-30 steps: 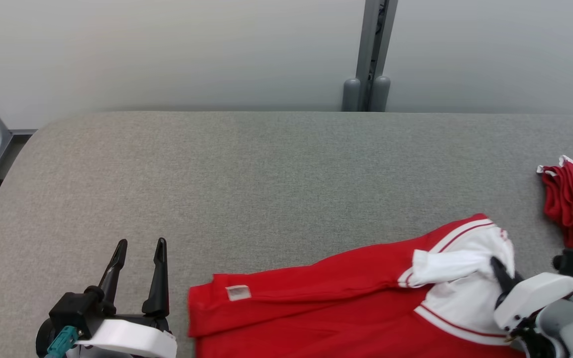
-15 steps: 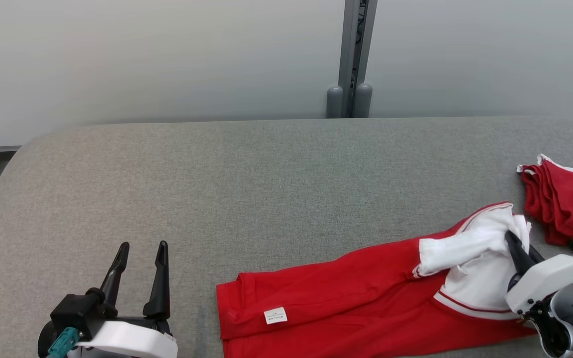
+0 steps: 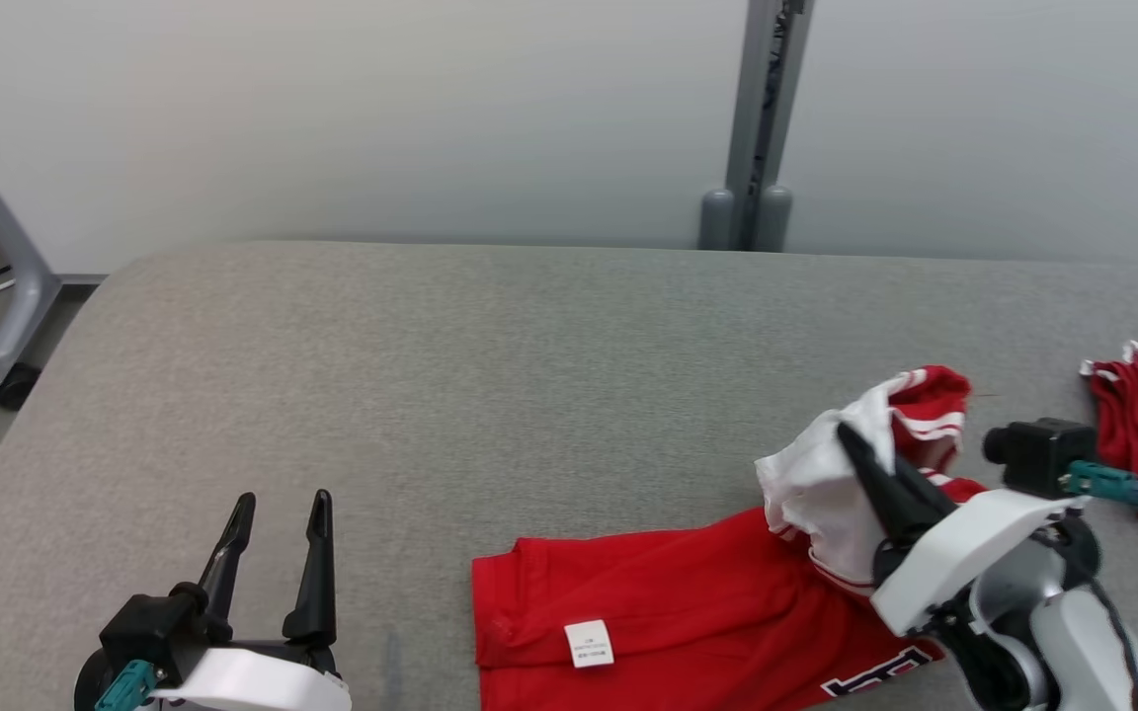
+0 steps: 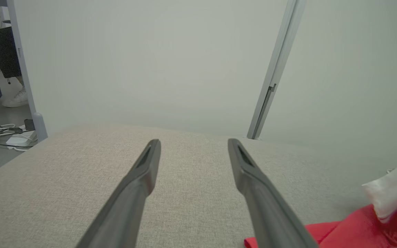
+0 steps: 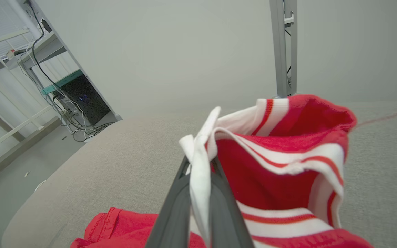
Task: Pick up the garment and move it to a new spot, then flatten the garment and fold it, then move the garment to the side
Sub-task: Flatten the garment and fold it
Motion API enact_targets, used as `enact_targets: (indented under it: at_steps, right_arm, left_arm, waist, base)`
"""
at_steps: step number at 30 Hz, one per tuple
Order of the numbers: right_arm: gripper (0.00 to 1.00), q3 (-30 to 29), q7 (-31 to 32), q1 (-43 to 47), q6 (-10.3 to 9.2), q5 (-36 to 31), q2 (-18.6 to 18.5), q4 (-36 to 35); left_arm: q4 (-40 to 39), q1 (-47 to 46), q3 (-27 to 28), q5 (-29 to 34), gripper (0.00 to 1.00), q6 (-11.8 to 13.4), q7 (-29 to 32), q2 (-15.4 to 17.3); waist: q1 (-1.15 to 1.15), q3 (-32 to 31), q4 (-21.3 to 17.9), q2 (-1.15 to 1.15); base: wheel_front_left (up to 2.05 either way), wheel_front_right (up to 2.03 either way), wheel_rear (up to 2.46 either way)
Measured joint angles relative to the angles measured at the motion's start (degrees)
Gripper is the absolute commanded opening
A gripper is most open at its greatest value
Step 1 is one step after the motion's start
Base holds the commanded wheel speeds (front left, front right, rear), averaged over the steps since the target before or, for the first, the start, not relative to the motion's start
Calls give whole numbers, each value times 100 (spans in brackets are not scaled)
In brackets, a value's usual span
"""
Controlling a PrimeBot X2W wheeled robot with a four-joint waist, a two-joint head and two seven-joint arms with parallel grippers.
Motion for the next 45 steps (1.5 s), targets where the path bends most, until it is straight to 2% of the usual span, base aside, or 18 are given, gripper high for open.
enact_targets:
  at_steps: [3,9,19,27,33,34,35,39,45]
  right_arm:
    - [0,122,287,93,0,-32,194,-290]
    - [0,321,681,153,-1,-149,477,-337]
    - [0,770,758,-49,-1,38,810,281]
    - [0,1276,615,-238,-1,292,918,782]
    - [0,1673,458,-387,-1,525,958,1067]
    - [38,1742,435,-408,-1,566,958,1115]
    - [100,1789,386,-412,-1,613,966,1151]
    - [100,1980,190,-467,-1,826,965,1140]
    - [100,2214,-319,-556,-1,1370,976,643]
  left_arm:
    - [25,-5,-16,-5,100,-16,0,-3]
    - [24,-28,-127,-86,100,23,1,-3]
    - [60,-117,-299,-188,100,34,0,-3]
    - [90,-153,-346,-194,100,34,1,-3]
    - [102,-165,-316,-183,100,42,1,-4]
    - [111,-166,-313,-181,100,42,1,-3]
    - [116,-167,-318,-175,100,42,1,-4]
    - [138,-168,-296,-142,100,38,1,-5]
    - [138,-151,-196,-86,100,33,1,-4]
  waist:
    - [0,7,179,0]
    - [0,52,630,0]
    - [0,229,1379,0]
    - [0,315,1646,0]
    - [0,310,1596,0]
    - [0,302,1569,0]
    - [0,292,1538,0]
    - [0,258,1421,0]
    - [0,130,1080,0]
  base:
    - [0,0,0]
    - [0,0,0]
    - [0,0,0]
    - [0,0,0]
    - [0,0,0]
    - [0,0,0]
    - [0,0,0]
    - [0,0,0]
    - [0,0,0]
